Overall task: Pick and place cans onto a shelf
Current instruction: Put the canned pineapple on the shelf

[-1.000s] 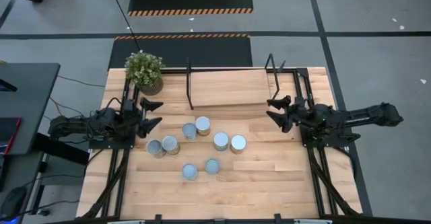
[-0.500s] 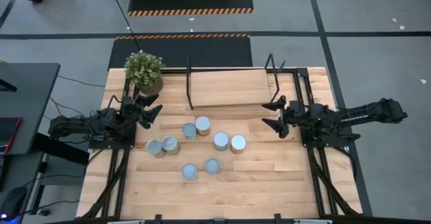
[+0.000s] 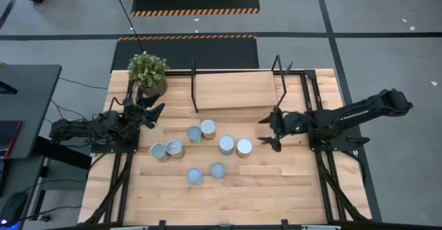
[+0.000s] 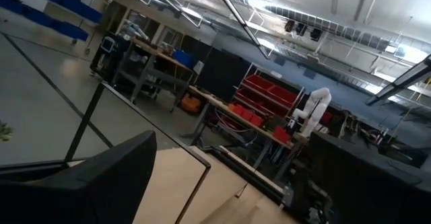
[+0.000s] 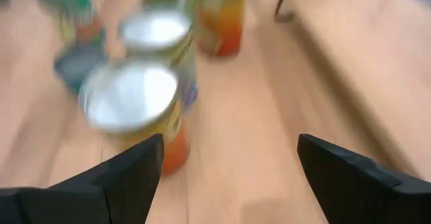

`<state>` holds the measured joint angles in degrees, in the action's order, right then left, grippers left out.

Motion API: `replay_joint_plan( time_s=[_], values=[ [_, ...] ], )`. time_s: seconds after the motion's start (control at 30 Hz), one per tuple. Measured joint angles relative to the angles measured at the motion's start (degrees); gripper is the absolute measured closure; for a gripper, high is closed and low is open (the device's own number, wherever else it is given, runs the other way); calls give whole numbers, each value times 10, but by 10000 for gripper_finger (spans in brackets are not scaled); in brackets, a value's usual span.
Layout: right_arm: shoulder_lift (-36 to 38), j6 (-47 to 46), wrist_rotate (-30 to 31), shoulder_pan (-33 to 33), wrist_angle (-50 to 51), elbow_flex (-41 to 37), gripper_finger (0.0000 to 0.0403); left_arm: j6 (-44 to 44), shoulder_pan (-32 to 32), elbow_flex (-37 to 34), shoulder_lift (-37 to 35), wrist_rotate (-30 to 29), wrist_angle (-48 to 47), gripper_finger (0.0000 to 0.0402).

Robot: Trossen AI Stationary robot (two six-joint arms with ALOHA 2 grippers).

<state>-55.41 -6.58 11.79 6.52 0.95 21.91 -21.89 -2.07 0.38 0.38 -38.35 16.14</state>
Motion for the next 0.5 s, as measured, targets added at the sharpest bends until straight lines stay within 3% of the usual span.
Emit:
replay_joint_plan(
  time_s=[0.23, 0.5],
  values=[
    [-120, 3, 1, 26, 134, 105, 8, 0, 0, 0, 0, 0, 0, 5],
    [-234, -24, -12, 61, 196, 205, 4, 0, -1, 0, 0, 0, 0, 5]
  ],
)
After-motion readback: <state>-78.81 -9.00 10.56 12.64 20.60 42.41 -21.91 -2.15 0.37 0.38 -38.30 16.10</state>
